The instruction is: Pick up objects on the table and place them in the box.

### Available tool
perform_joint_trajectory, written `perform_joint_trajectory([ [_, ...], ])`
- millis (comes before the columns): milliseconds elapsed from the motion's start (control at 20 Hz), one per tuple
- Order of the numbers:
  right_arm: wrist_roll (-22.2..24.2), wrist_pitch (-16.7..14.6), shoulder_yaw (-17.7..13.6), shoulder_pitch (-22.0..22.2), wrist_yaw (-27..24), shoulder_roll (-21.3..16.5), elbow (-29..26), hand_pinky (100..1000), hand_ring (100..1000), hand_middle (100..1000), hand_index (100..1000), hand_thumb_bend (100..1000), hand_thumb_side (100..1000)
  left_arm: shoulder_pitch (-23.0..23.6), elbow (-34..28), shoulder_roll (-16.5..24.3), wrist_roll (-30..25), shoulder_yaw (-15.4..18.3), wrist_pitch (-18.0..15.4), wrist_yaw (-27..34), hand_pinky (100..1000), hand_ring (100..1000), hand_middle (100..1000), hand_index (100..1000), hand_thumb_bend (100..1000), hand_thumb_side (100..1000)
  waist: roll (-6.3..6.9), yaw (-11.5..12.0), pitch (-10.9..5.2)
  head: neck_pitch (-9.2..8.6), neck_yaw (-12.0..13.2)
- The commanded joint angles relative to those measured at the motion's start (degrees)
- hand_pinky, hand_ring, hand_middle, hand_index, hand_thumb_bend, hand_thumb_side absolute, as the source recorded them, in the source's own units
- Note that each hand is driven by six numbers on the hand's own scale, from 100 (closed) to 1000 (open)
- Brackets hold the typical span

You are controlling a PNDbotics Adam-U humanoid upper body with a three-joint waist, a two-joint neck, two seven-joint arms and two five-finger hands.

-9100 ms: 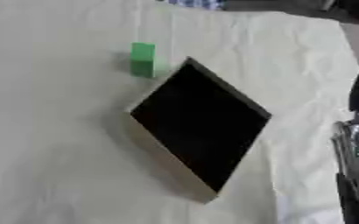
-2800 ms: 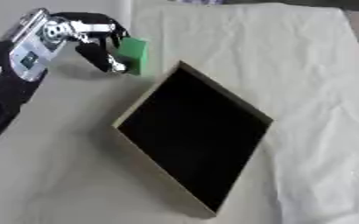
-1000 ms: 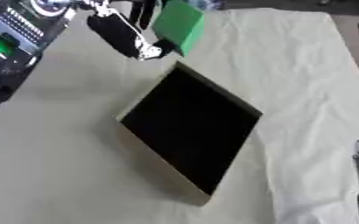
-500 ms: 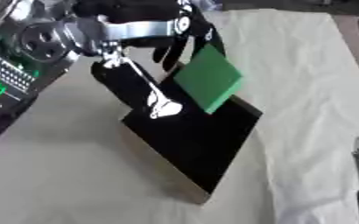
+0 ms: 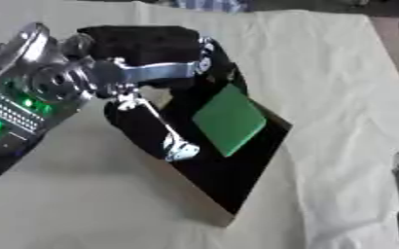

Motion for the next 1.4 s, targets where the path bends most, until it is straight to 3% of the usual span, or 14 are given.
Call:
perform_joint_trajectory([
  [50,0.05,-0.09,-0.46,-0.17,-0.17,-1.03,-1.14,699,645,571,829,100,832,-0.24,0.98,-0.29,0.35,-0.02,-0.82,-1.65,424,432,564,604,100,149,-0.03,-0.13,-0.9,0.33,0.14],
  [650,0.17,0.22,-0.41,0.31,-0.31,-0.21,-1.14,698,642,567,828,100,838,1.37,10.81,-3.45,1.82,-2.63,-7.12,-8.49,453,449,577,618,100,142,-0.3,-0.68,-0.4,0.38,0.77],
  [800,0.19,0.25,-0.39,0.33,-0.34,-0.08,-1.14,698,642,566,827,100,839,1.38,13.21,-4.41,1.45,-3.2,-9.6,-10.12,523,512,621,661,100,158,-0.27,-0.77,-0.32,0.49,0.8],
  [900,0.18,0.26,-0.4,0.34,-0.35,-0.03,-1.14,698,642,566,827,100,839,1.51,15.0,-5.03,0.93,-3.41,-11.66,-11.74,584,579,672,721,165,165,-0.27,-0.86,-0.29,0.46,0.87],
  [1100,0.16,0.27,-0.43,0.39,-0.39,0.08,-1.14,697,641,566,827,100,839,1.97,18.17,-5.98,0.53,-3.28,-15.06,-14.85,623,701,784,833,260,234,-0.32,-1.03,-0.27,0.48,0.91],
  [1200,0.17,0.29,-0.45,0.41,-0.4,0.13,-1.14,697,641,565,827,100,839,2.09,19.22,-6.28,0.52,-3.09,-16.28,-15.96,638,746,824,873,342,326,-0.31,-1.07,-0.27,0.45,0.92],
  [1400,0.14,0.36,-0.5,0.45,-0.42,0.19,-1.14,697,641,565,827,100,839,2.06,19.87,-6.47,1.9,-2.25,-17.29,-18.11,643,783,861,910,413,353,-0.26,-1.05,-0.34,0.25,0.92],
])
